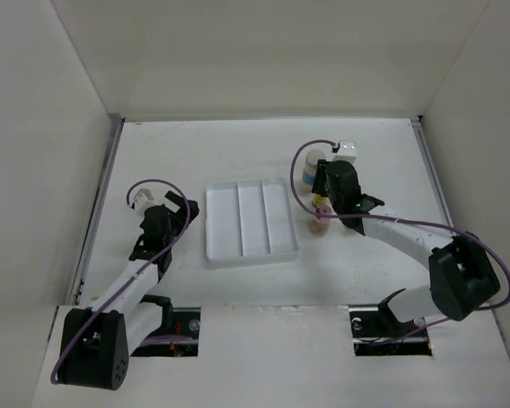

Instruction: Organize the condiment bottles

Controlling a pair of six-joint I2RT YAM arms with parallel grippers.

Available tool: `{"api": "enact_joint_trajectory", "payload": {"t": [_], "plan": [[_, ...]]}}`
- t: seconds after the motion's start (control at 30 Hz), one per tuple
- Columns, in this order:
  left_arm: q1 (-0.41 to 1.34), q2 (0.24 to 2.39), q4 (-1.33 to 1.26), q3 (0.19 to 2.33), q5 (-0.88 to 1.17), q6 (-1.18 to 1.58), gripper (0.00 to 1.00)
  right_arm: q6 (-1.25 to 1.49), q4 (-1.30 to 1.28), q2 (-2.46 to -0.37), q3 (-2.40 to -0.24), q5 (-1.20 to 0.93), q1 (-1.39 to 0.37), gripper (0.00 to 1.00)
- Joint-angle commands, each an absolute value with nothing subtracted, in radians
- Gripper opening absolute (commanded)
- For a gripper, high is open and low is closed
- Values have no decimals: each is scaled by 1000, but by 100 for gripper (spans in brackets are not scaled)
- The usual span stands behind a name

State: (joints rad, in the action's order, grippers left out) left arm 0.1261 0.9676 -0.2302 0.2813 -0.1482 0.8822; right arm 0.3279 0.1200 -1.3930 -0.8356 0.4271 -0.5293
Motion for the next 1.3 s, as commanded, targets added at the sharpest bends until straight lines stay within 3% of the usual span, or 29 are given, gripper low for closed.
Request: {"api": "enact_joint_trajectory", "payload": {"t": [0.0, 0.13, 0.47, 0.7, 0.93, 1.27], "plan": [[120, 962, -278, 284, -140, 873, 100, 307, 163, -1426, -894, 475, -522, 49], [120, 956, -297, 268, -138, 877, 100, 299, 186, -1419, -897, 526, -527, 33], [117, 948, -298, 264, -138, 882, 100, 222, 313, -1229, -923, 557, -721, 29], [99, 916, -273, 242, -144, 900, 100, 288, 377, -1457, -1075, 391, -879, 29], [65, 844, -225, 227, -141, 891, 100, 253, 390, -1715, -1279, 376, -956, 29], [64, 884, -253, 227, -130, 894, 100, 204, 406, -1922, -1379, 411, -1016, 32]]}}
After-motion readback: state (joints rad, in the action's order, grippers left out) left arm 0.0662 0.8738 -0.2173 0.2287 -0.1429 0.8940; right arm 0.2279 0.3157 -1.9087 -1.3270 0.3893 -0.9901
